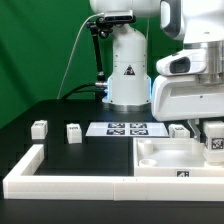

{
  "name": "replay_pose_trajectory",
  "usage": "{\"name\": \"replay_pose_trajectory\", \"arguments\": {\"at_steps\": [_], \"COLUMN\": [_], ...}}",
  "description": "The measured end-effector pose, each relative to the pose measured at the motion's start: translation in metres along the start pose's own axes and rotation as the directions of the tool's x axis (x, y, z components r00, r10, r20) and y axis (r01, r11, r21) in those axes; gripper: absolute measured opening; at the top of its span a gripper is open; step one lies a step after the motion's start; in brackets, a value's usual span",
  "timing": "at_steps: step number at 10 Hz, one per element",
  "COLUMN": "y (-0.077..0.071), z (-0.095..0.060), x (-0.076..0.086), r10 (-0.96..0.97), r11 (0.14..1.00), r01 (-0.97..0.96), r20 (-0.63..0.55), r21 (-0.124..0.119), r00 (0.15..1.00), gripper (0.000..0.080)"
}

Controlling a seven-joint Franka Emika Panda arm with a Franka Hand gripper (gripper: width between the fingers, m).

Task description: Assemble one leg

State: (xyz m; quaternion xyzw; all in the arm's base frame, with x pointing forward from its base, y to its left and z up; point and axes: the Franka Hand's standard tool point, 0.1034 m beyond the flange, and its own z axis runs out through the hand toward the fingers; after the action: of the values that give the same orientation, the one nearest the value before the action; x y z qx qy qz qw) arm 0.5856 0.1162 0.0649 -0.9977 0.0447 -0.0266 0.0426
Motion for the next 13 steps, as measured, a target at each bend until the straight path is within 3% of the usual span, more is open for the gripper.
{"name": "replay_pose_trajectory", "arguments": {"at_steps": [3, 5, 7, 8, 9, 10, 11, 12, 13], "y": [-0.008, -0.015, -0.017, -0.017, -0.018, -0.017, -0.013, -0.011, -0.008], "z": [0.002, 0.006, 0.006, 0.006, 0.006, 0.005, 0.002, 0.0, -0.001], "x": [-0.004, -0.005, -0.001, -0.001, -0.001, 0.0, 0.003, 0.005, 0.006], "r10": [0.385, 0.588, 0.756, 0.783, 0.784, 0.748, 0.683, 0.649, 0.548], "r11": [0.923, 0.808, 0.653, 0.621, 0.62, 0.662, 0.729, 0.76, 0.835], "r01": [-0.385, -0.588, -0.757, -0.783, -0.784, -0.749, -0.684, -0.649, -0.549], "r20": [0.006, 0.018, 0.025, 0.035, 0.037, 0.037, 0.036, 0.031, 0.022], "r21": [0.007, 0.027, 0.031, 0.026, 0.028, 0.028, 0.03, 0.032, 0.032], "r00": [0.923, 0.809, 0.654, 0.622, 0.62, 0.663, 0.73, 0.76, 0.836], "gripper": [0.029, 0.029, 0.029, 0.029, 0.029, 0.0371, 0.0508, 0.0508, 0.0619]}}
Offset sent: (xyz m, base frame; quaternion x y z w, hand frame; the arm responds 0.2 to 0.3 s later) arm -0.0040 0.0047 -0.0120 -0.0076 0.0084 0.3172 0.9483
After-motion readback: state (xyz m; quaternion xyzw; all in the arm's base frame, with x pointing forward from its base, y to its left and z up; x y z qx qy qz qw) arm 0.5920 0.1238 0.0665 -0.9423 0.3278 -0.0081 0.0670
